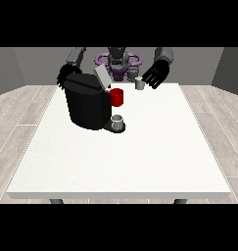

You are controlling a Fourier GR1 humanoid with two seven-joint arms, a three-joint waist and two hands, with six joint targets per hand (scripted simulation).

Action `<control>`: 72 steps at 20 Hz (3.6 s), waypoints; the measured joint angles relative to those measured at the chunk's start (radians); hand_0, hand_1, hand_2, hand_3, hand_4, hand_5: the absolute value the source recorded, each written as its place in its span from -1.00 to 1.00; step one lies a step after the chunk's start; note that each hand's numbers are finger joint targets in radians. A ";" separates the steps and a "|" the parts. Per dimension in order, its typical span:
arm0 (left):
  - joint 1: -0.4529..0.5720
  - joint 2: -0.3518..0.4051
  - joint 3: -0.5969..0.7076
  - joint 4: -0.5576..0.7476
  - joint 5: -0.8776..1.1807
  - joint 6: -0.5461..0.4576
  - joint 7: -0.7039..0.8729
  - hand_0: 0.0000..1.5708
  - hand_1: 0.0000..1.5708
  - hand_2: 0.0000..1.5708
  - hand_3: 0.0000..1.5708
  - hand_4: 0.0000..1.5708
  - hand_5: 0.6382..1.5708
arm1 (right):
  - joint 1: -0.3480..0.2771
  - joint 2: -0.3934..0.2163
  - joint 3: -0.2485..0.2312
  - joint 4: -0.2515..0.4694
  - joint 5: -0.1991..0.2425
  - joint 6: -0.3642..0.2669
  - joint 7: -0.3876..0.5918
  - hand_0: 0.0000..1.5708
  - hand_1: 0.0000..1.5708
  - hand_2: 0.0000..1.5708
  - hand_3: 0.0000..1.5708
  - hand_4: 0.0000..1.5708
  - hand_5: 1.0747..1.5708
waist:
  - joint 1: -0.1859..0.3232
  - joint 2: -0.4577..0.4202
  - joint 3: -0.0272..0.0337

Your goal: Insert the coffee pod into the coffee machine and close the lid

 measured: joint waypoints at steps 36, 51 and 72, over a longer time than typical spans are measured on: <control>-0.236 0.002 0.048 0.068 -0.029 -0.003 0.077 0.53 0.53 0.62 0.53 -0.36 1.00 | -0.063 -0.002 0.004 -0.095 0.011 -0.032 0.044 -1.00 -1.00 -1.00 -1.00 -0.36 1.00 | -0.095 0.127 0.0003; -0.255 0.014 0.058 0.098 -0.044 -0.015 0.082 0.55 0.55 0.59 0.47 -0.41 1.00 | -0.065 -0.019 -0.004 -0.114 0.005 -0.025 0.058 -1.00 -1.00 -1.00 -1.00 -0.47 1.00 | -0.110 0.140 0.0008; -0.251 0.022 0.041 0.094 -0.080 -0.016 0.038 -0.28 -0.28 0.03 -0.18 -0.70 1.00 | -0.064 -0.003 -0.010 -0.096 0.013 -0.056 0.029 -1.00 -1.00 -1.00 -1.00 -0.47 1.00 | -0.077 0.150 0.0017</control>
